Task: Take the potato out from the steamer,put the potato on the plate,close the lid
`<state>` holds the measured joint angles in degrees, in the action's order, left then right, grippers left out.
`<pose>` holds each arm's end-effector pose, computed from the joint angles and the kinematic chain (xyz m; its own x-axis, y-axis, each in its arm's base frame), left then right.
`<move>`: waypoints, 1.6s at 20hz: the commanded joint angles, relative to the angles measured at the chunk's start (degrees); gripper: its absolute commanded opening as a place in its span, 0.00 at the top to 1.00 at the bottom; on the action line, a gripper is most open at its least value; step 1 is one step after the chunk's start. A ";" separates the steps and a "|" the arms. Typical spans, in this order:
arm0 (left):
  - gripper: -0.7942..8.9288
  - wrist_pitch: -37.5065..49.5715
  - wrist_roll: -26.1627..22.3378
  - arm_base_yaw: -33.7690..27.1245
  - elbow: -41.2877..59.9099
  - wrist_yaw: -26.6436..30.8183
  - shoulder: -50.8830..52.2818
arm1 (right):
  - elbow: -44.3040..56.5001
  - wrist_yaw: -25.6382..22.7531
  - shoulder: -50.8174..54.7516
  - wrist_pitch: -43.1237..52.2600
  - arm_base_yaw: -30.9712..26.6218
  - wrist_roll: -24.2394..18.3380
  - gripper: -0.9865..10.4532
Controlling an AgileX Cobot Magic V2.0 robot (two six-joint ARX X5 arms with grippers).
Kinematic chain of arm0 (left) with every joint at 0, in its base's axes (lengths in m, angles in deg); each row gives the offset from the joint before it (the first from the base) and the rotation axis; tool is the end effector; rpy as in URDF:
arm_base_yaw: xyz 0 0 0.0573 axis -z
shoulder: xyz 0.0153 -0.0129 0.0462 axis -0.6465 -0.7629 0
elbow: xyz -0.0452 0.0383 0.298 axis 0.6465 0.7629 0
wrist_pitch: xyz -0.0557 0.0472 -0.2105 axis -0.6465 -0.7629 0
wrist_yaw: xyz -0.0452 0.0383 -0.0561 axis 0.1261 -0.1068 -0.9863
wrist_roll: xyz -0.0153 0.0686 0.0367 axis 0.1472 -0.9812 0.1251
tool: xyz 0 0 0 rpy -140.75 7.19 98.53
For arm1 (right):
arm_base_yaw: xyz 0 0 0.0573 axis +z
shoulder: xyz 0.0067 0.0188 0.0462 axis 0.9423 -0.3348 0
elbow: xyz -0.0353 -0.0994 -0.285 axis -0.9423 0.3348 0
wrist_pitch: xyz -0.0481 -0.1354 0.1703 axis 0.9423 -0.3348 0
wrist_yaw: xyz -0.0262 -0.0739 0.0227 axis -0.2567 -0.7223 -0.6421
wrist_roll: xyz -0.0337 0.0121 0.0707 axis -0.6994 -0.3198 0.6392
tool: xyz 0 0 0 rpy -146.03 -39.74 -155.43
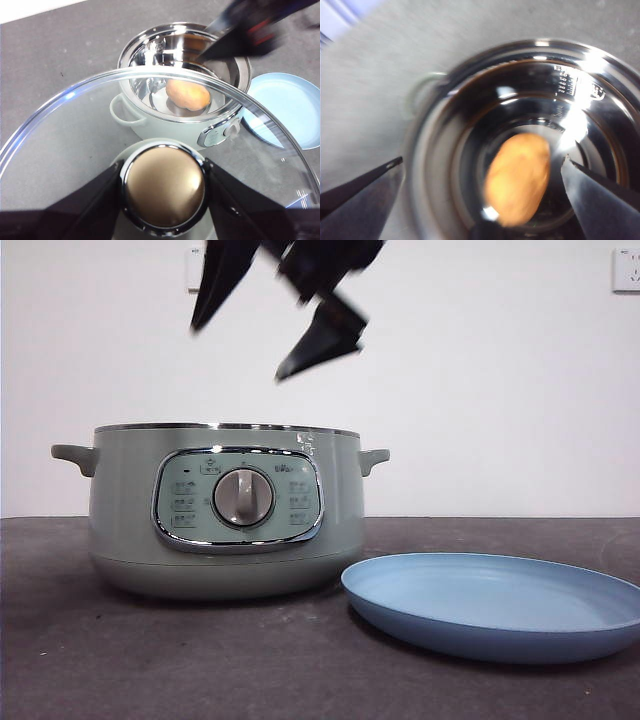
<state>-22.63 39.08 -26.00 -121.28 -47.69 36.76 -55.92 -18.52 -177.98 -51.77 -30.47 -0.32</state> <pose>0.0455 -0.0196 0.3988 0.7578 -0.3166 -0.5705 0.4001 0.9162 0.0230 0.3188 0.2890 0.3330 0.3676 0.6454 -0.6696 -0.7609 0.6227 0.1825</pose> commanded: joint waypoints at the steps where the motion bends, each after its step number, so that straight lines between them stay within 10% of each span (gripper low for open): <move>1: 0.93 1.27 0.22 -0.15 -0.20 -0.61 0.70 | -1.99 -2.36 -5.49 0.96 1.01 -1.95 0.39; 12: 0.93 0.94 0.20 -0.15 -0.20 -0.61 0.70 | -2.05 -8.02 -14.99 2.78 2.08 -3.78 0.40; 18: 0.93 0.96 0.20 -0.15 -0.20 -0.61 0.70 | -2.05 -7.89 -15.06 2.69 2.12 -3.69 0.92; 32: 0.93 1.79 0.17 -0.15 -0.20 -0.85 0.68 | -2.89 -13.84 11.47 -8.79 2.05 -3.78 0.92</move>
<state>-23.41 39.10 -26.00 -121.28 -48.00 36.87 -59.03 -32.22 -166.16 -60.95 -28.50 -3.64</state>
